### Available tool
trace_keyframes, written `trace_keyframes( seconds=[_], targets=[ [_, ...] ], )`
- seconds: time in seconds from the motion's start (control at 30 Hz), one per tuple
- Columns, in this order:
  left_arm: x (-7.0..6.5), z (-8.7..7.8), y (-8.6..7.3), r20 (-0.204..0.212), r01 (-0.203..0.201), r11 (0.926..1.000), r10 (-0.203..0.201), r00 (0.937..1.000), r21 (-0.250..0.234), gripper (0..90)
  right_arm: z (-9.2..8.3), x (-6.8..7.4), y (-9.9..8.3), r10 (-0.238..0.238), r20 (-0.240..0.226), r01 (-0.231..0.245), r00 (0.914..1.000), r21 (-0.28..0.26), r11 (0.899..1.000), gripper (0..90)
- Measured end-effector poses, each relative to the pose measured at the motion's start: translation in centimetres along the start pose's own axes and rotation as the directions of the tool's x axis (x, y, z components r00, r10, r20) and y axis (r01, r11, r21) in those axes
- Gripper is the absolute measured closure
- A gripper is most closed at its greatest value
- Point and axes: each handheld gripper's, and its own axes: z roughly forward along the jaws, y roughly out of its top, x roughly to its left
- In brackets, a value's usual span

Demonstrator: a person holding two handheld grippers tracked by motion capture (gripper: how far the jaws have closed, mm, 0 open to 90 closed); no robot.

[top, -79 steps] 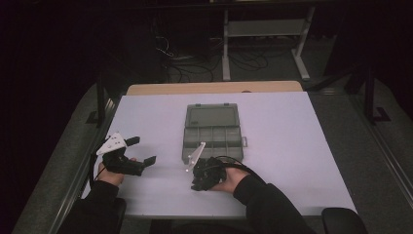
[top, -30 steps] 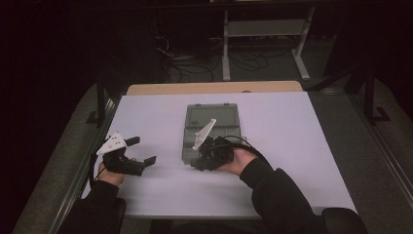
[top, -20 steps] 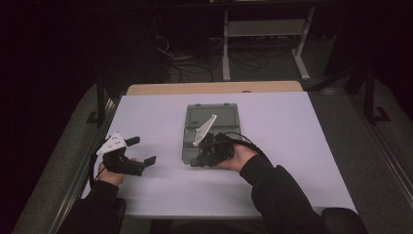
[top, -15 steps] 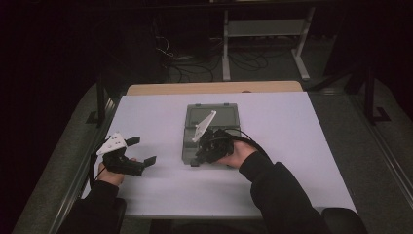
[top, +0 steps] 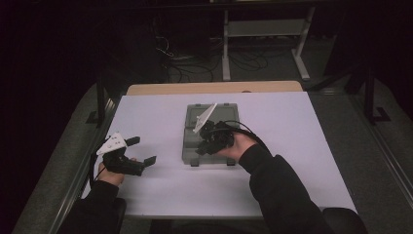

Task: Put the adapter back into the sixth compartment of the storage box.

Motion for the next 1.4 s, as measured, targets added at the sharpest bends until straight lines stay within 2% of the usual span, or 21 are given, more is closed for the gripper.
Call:
trace_keyframes(
  seconds=[0.47, 0.8, 1.4],
  targets=[
    [0.0, 0.0, 0.0, 0.001, 0.001, 1.0, -0.001, 1.0, 0.0, 0.0, -0.1, -2.2, -0.8, 0.059, 0.019, -0.058, 0.9981, -0.019, 0.998, 75.0],
    [0.0, 0.0, 0.0, 0.001, 0.001, 1.0, -0.001, 1.0, -0.001, 0.0, 0.6, -3.0, -1.1, 0.081, 0.019, -0.081, 0.9965, -0.004, 0.997, 74.9],
    [0.0, 0.0, 0.0, 0.003, 0.001, 1.0, -0.001, 1.0, -0.001, 0.0, 2.7, -3.7, -1.3, 0.081, 0.007, -0.081, 0.9967, 0.051, 0.995, 74.9]
  ],
)
